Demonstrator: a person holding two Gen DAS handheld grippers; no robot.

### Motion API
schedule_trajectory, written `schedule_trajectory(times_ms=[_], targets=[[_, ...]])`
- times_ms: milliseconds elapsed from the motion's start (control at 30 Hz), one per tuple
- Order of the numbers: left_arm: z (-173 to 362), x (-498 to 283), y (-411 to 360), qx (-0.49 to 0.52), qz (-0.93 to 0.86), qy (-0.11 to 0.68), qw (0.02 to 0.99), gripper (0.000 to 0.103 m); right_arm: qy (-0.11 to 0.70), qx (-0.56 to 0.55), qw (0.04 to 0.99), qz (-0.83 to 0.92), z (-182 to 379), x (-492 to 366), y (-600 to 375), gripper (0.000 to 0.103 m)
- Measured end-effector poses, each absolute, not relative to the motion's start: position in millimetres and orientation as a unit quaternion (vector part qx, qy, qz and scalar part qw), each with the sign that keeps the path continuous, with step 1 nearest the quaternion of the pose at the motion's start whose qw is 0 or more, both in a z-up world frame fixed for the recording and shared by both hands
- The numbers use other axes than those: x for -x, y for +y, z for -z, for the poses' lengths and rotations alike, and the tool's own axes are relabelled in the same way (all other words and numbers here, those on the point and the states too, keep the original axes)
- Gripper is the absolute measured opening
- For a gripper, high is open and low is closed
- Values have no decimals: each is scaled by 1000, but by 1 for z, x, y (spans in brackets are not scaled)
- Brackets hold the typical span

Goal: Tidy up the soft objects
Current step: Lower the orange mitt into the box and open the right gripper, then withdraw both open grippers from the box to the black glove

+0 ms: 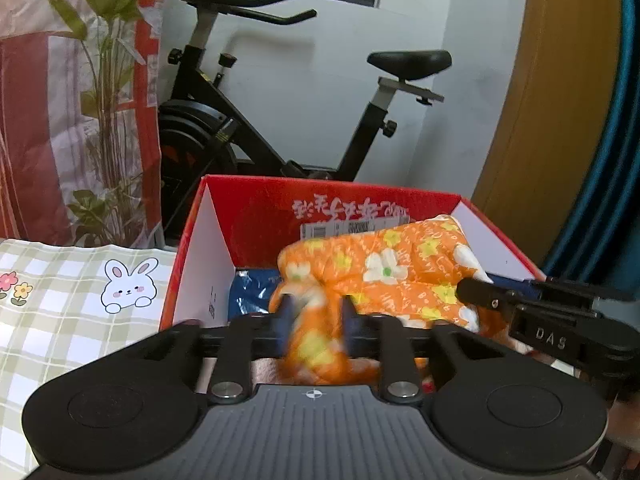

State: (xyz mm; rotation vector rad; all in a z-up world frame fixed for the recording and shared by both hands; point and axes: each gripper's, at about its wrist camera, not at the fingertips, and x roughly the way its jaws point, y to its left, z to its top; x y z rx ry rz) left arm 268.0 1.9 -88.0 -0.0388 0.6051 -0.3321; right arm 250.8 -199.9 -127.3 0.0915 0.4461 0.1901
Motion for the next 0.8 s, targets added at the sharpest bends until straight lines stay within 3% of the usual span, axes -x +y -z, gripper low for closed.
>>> schedule_trajectory(times_ms=[33, 67, 433, 800], targets=[[88, -267, 3, 16, 163, 295, 941, 50, 221, -44, 970, -89, 128, -250, -200, 26], [87, -264, 4, 14, 163, 292, 942, 54, 221, -43, 971, -86, 128, -248, -201, 27], [72, -236, 14, 1, 177, 294, 939, 61, 210, -35, 973, -87, 115, -212, -195, 38], [77, -159, 40, 35, 160, 309, 937, 60, 196, -32, 974, -112, 104, -145, -181, 38]])
